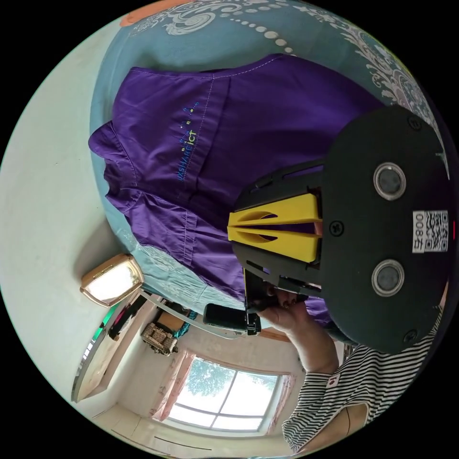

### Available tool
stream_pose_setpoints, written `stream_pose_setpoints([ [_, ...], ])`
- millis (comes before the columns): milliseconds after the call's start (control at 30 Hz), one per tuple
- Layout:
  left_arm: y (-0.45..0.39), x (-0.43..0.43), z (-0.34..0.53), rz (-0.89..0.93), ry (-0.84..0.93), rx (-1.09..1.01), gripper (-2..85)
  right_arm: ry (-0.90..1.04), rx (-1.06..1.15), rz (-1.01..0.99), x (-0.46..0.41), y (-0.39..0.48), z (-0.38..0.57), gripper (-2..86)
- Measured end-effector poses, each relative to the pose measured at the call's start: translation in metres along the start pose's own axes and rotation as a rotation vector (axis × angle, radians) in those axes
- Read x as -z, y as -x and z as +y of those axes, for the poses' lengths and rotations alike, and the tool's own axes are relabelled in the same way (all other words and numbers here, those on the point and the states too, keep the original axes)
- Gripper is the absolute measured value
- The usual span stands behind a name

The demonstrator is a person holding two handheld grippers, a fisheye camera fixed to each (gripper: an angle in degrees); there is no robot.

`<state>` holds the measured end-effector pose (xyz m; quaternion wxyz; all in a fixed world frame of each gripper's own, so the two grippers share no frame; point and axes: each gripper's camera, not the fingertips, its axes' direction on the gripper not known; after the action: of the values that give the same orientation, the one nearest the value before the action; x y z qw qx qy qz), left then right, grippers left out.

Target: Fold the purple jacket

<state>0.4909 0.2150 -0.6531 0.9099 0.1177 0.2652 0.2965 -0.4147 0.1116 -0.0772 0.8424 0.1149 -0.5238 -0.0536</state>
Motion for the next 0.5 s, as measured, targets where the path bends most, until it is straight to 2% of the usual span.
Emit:
stream_pose_setpoints([
  [167, 0.006, 0.007, -0.001, -0.003, -0.013, 0.076, 1.8, 0.059, 0.029, 0.016, -0.028, 0.005, 0.002, 0.1],
  [233, -0.004, 0.016, -0.002, -0.095, -0.028, 0.059, 1.8, 0.110, 0.086, 0.113, -0.046, 0.018, 0.000, 0.1],
  [367, -0.031, 0.021, 0.002, -0.131, -0.041, -0.054, 1.1, 0.136, 0.145, 0.203, -0.062, 0.032, 0.002, 0.2],
  [500, -0.052, -0.003, 0.010, -0.280, 0.120, -0.148, 0.3, 0.136, 0.147, 0.186, -0.061, 0.030, 0.006, 0.1],
])
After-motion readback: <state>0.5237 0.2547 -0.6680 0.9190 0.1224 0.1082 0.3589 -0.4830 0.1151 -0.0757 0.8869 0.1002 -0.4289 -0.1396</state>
